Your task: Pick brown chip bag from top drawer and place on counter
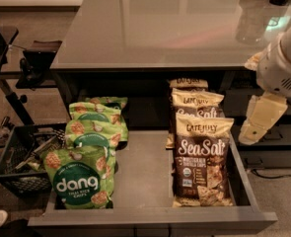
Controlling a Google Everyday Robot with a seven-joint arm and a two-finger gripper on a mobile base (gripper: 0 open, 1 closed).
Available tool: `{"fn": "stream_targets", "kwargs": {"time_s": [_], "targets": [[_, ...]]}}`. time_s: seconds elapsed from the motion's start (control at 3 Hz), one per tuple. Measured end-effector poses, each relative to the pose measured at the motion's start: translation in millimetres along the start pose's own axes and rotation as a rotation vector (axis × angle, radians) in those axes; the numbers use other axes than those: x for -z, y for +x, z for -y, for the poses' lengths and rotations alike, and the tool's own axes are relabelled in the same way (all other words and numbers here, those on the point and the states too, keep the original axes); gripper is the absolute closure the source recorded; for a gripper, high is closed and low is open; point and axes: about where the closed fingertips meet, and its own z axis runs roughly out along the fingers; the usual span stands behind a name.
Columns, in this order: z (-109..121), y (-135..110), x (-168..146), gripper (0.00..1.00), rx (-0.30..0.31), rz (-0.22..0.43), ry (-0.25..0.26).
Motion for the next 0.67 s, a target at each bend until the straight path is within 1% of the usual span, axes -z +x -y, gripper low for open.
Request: {"fn": "stream_targets", "kwargs": {"time_s": [0.33,0.67], "targets": [[4,18,-57,0.00,-0.025,0.030,-0.002],[9,36,-110,0.00,-0.053,0.058,-0.023]]}}
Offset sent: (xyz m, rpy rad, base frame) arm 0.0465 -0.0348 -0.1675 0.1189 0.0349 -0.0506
